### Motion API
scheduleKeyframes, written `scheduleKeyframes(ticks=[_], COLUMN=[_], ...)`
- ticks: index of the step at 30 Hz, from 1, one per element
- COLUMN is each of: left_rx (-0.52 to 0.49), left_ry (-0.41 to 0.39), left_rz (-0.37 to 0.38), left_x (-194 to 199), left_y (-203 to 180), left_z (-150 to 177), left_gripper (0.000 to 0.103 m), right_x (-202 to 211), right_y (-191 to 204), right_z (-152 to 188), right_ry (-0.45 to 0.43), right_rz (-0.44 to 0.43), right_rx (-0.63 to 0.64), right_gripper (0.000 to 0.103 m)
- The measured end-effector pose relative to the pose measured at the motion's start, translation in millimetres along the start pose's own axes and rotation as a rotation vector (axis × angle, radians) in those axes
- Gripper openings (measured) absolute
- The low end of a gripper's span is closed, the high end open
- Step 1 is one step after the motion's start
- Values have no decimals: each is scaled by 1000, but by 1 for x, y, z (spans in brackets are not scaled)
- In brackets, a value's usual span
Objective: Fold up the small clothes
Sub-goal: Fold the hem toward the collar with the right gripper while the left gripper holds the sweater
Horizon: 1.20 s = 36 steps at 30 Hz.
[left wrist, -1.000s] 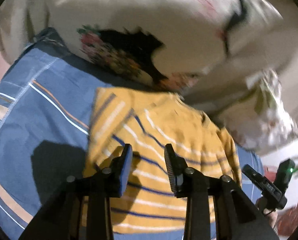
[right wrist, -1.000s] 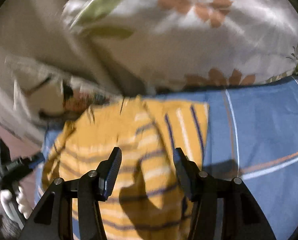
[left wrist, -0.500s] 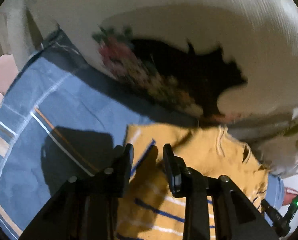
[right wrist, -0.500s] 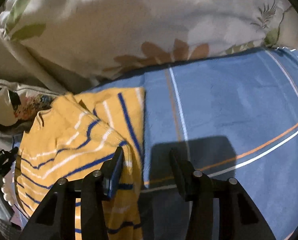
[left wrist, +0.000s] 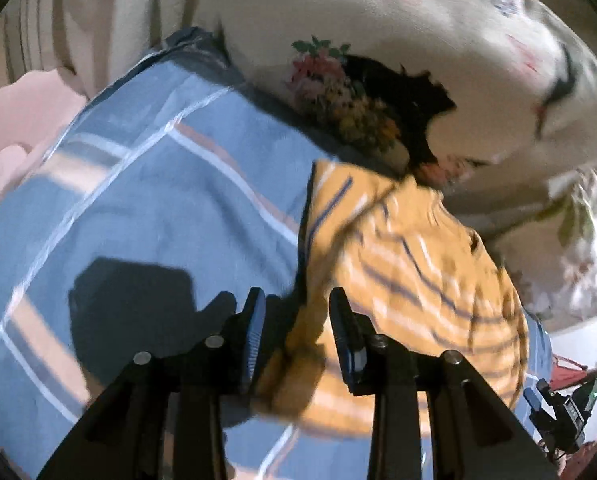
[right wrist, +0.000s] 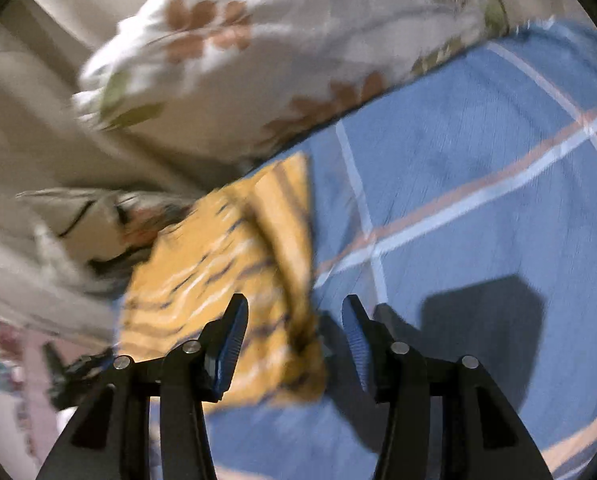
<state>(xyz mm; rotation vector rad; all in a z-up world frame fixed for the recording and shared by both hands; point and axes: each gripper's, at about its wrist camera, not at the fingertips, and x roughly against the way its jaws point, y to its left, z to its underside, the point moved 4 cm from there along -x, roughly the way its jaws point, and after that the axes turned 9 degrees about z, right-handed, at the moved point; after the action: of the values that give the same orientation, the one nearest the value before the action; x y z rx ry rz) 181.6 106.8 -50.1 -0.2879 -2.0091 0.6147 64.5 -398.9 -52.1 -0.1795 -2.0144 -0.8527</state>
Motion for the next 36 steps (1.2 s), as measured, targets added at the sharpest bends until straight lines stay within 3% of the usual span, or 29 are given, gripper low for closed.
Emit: scheduleKeyframes(ticks=[5, 10, 18, 26, 32, 36], left_rx=[76, 138, 204, 239, 226, 288], left_ry=[14, 73, 67, 87, 22, 19], left_rz=[79, 178, 232, 259, 191, 221], left_x=[8, -10, -36, -42, -6, -2], left_y=[-1, -3, -1, -2, 19, 30], left_z=[47, 81, 61, 41, 40, 49], left_gripper=[39, 40, 43, 44, 45, 49], right_x=[-3, -35, -68, -87, -73, -65], right_y=[6, 13, 32, 25, 19, 11], right_z=[51, 84, 65, 36, 50, 72], right_ry=[104, 212, 186, 162, 188, 236], right_rz=[-141, -174, -149, -151, -150, -230], right_rx=[-19, -44, -34, -158, -153, -200], right_gripper=[53, 53, 53, 53, 54, 54])
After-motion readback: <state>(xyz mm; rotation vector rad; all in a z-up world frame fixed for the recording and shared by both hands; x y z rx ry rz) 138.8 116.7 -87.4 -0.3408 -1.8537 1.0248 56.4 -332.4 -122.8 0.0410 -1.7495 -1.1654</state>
